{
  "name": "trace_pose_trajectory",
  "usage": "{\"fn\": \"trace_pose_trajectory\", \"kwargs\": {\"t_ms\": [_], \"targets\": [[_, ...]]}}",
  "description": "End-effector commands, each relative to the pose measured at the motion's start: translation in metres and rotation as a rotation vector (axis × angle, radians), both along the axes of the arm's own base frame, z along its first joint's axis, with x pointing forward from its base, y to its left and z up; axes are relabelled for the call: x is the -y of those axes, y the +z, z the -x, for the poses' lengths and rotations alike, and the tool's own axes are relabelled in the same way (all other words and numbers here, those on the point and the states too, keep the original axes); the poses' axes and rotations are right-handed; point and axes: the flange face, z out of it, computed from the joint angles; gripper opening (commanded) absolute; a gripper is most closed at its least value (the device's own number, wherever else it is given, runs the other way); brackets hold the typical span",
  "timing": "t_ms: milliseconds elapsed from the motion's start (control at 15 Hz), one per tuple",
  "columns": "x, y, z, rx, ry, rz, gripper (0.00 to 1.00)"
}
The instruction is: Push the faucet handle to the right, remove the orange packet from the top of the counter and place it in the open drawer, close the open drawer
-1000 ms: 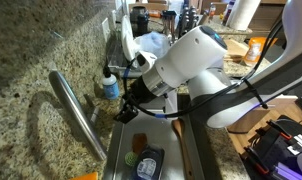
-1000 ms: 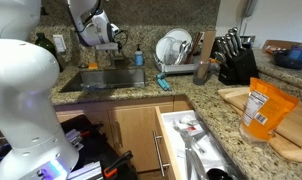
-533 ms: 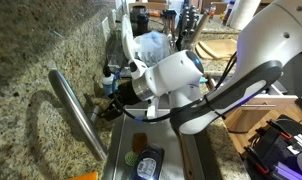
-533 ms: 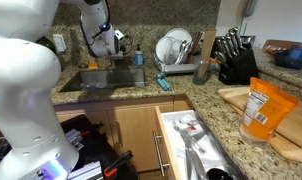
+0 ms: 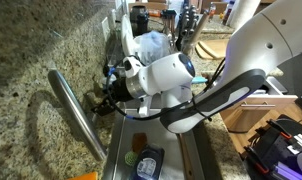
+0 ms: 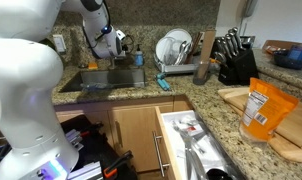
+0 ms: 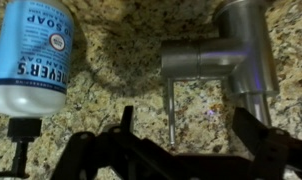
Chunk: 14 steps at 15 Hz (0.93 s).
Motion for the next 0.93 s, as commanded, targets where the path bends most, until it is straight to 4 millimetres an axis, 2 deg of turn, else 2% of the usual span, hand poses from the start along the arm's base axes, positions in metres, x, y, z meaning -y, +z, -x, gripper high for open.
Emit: {"fn": "trace_pose_trajectory", "kwargs": {"t_ms": [0,200,600,867], "targets": [[-0.003,0.003,-0.006,0.012,-0.009,-0.010,1.00],[-0.010,0.001,-0.015,0.027,-0.015,-0.024,1.00],[-0.009,-0.009,-0.023,0.034,-0.031,-0.010,1.00],[-0.002,0.020,-0.067,0.194,-0.133,0.001,1.00]]}}
